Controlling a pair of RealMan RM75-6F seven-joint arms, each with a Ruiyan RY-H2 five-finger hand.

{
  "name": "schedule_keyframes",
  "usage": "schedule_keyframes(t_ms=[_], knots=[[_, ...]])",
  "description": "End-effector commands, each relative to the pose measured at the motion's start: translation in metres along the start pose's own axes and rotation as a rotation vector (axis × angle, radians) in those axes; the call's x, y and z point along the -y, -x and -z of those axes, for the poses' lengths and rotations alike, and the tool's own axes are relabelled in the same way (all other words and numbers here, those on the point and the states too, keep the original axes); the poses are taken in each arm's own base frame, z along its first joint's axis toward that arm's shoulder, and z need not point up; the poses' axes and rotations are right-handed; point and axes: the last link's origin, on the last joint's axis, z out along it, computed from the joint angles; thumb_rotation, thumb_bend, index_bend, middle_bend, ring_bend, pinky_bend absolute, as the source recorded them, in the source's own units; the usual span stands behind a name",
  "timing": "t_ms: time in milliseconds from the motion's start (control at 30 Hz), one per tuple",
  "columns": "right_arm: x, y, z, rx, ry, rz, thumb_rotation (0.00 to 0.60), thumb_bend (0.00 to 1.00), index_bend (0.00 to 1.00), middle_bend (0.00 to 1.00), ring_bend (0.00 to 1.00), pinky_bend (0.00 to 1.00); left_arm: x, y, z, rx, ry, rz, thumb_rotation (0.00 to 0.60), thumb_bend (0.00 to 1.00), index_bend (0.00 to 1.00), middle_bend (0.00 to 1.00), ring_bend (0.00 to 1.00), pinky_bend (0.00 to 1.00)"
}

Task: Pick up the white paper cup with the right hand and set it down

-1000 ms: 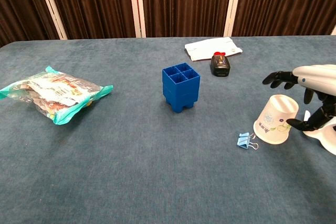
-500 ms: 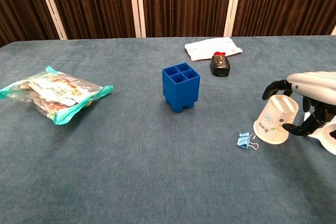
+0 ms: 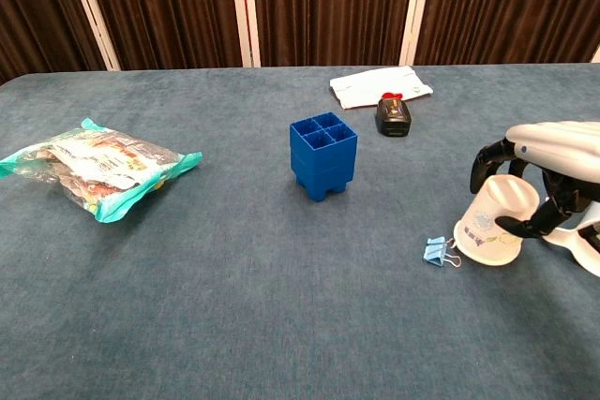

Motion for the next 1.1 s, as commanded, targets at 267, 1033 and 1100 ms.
schedule_keyframes(t_ms=[267, 1033, 1100], knots=[[0.036, -0.037, 0.026, -0.090, -0.140, -0.022, 0.600, 0.40, 0.36, 0.31, 0.35, 0.54, -0.001, 0.001, 0.001, 0.000, 0.002, -0.009, 0.600, 0.00, 0.00, 0.00, 0.00, 0.00], [0.037, -0.004, 0.019, -0.016, -0.101, -0.033, 0.600, 0.40, 0.36, 0.31, 0.35, 0.54, -0.001, 0.001, 0.000, 0.008, 0.002, -0.006, 0.600, 0.00, 0.00, 0.00, 0.00, 0.00], [0.039, -0.001, 0.018, -0.013, -0.095, -0.037, 0.600, 0.40, 0.36, 0.31, 0.35, 0.54, 0.000, 0.001, -0.001, 0.008, -0.001, -0.007, 0.600, 0.00, 0.00, 0.00, 0.00, 0.00]])
